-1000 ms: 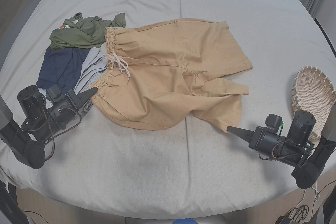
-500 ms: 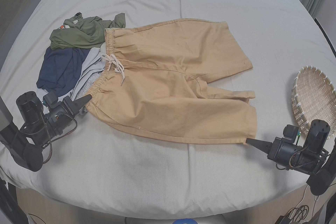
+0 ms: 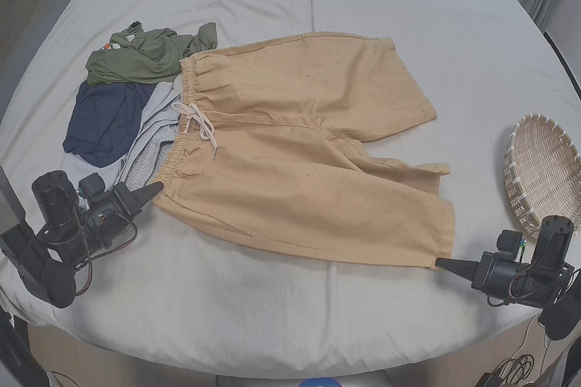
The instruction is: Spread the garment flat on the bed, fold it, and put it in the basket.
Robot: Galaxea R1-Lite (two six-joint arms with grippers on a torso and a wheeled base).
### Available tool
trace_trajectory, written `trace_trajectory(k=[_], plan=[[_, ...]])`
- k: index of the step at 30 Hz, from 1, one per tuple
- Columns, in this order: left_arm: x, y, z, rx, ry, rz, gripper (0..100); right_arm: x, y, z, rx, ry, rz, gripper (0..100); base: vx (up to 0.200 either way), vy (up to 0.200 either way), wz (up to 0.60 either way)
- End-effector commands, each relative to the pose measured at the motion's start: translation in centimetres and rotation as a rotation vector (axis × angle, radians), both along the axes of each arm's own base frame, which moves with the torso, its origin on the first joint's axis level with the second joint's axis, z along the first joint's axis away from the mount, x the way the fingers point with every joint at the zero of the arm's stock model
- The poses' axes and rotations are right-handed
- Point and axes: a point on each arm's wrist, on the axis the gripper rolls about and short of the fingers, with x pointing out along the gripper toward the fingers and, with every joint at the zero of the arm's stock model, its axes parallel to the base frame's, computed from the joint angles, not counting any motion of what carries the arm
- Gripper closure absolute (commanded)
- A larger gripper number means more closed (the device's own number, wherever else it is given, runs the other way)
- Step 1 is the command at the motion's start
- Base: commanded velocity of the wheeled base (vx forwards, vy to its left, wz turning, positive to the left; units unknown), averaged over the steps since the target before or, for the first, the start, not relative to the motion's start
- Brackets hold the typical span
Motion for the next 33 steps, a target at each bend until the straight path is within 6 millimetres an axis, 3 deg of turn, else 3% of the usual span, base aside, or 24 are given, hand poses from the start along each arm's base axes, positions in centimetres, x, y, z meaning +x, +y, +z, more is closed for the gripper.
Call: trace_trajectory(k=[1,14,33], plan=[[-1.7,-0.2,0.2,-0.002,0.013,-0.019,100,-1.1,-0.1,0.7,0.004,-0.008,0.021,100,0.000,0.000,0.00],[-5.8,-0.1,-0.8,0.003,0.103,-0.021,100,-4.5,-0.5,2.0,-0.071,0.002,0.066,100,0.000,0.000,0.00],[-10.2,0.0,-1.5,0.023,0.160,-0.027,100,-7.0,-0.9,1.5,-0.137,0.100,0.104,100,0.000,0.000,0.00]])
